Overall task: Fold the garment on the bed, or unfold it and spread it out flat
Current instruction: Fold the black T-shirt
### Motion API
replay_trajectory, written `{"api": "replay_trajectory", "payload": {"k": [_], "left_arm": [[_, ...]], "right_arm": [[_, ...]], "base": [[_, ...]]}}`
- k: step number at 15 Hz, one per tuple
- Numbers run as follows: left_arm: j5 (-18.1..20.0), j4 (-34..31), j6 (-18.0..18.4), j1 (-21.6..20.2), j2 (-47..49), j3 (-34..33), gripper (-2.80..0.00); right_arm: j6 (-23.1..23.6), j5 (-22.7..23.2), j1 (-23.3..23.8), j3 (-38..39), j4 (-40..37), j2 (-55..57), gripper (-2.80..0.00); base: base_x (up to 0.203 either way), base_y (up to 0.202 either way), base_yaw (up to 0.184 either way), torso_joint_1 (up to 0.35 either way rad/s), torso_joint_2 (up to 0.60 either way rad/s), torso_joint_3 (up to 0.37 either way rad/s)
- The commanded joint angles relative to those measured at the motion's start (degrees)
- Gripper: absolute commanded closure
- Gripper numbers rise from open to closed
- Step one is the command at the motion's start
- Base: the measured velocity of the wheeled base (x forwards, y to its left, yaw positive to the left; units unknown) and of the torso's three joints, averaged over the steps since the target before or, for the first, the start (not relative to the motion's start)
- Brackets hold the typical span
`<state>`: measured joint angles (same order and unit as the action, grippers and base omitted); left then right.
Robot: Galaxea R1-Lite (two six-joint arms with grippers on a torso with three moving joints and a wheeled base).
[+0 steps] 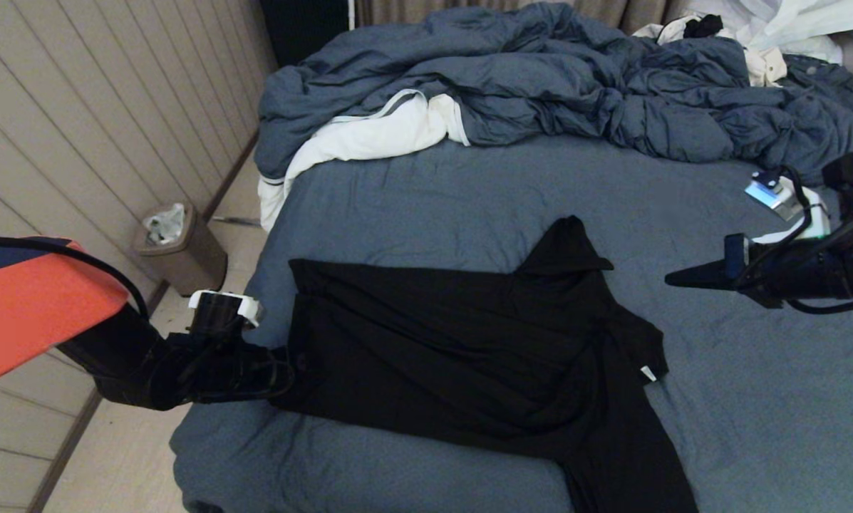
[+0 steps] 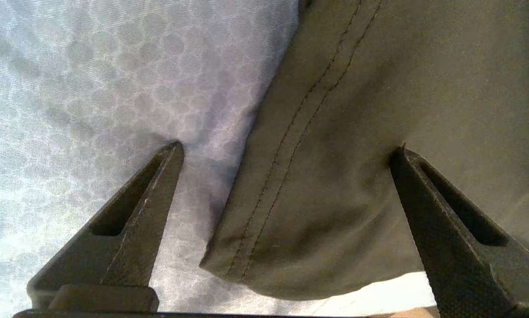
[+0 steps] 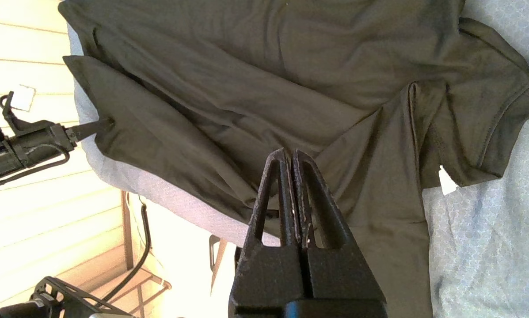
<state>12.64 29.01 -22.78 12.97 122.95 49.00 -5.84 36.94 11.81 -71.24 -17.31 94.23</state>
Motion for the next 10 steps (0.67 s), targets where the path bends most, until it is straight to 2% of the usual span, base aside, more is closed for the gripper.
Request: {"api": "replay_trajectory", "payload": {"k": [1, 5, 10], "left_arm": [[0.3, -0.1, -0.2, 0.5, -1.6, -1.4, 0.0], [1.0, 1.6, -0.4, 1.4, -4.5, -6.4, 0.0], [1.0, 2.1, -0.9, 1.5, -5.2, -6.5, 0.0]], "right_arm": [[0.0, 0.3, 0.1, 0.1, -0.1, 0.2, 0.0], [0.9, 0.2, 0.2, 0.6, -0.1, 0.1, 0.0], [1.0, 0.1, 0.2, 0.9, -0.1, 0.1, 0.0]], "base": [[0.0, 0.0, 0.0, 0.0, 0.0, 0.0], [0.0, 0.0, 0.0, 0.0, 0.0, 0.0], [0.0, 0.0, 0.0, 0.0, 0.0, 0.0]]}}
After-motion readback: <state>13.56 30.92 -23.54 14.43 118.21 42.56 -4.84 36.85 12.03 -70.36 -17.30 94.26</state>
